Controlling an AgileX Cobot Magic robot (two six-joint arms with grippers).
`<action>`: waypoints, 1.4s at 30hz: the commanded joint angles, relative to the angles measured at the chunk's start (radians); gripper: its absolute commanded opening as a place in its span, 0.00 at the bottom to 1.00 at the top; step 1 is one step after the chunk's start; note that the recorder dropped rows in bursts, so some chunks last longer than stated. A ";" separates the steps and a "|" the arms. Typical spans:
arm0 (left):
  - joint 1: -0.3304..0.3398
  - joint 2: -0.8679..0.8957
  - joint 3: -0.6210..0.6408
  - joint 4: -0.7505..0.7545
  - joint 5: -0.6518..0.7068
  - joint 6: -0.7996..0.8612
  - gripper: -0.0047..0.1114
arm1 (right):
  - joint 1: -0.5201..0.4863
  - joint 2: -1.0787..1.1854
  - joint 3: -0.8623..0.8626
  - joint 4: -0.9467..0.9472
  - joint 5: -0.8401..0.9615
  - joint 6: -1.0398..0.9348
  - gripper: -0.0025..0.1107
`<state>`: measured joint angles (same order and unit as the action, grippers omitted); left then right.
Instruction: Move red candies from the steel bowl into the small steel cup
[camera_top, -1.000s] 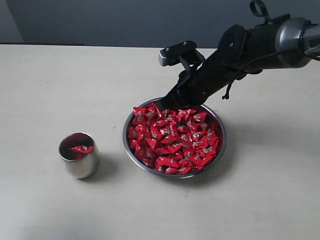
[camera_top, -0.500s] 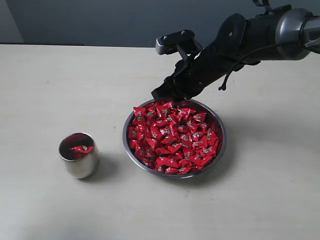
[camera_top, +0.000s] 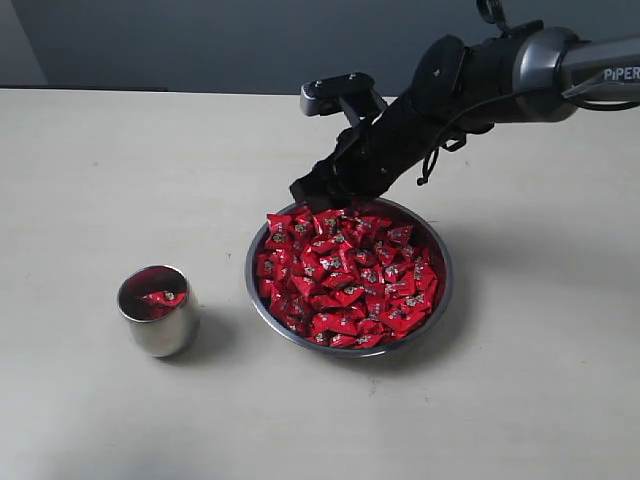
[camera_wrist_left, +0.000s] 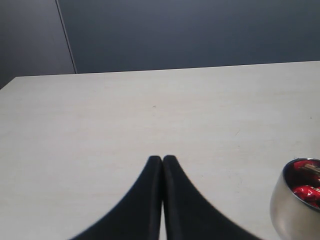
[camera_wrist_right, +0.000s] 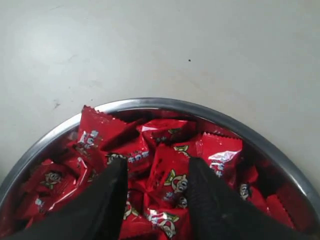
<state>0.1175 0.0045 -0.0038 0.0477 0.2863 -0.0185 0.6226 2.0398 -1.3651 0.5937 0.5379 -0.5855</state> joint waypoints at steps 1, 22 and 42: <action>0.001 -0.004 0.004 -0.002 -0.002 -0.001 0.04 | -0.003 0.025 -0.006 0.002 0.002 0.000 0.37; 0.001 -0.004 0.004 -0.002 -0.002 -0.001 0.04 | -0.003 0.046 -0.006 -0.009 -0.037 -0.002 0.37; 0.001 -0.004 0.004 -0.002 -0.002 -0.001 0.04 | -0.003 0.057 -0.006 0.018 -0.094 -0.002 0.42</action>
<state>0.1175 0.0045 -0.0038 0.0477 0.2863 -0.0185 0.6226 2.0905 -1.3651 0.6082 0.4534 -0.5839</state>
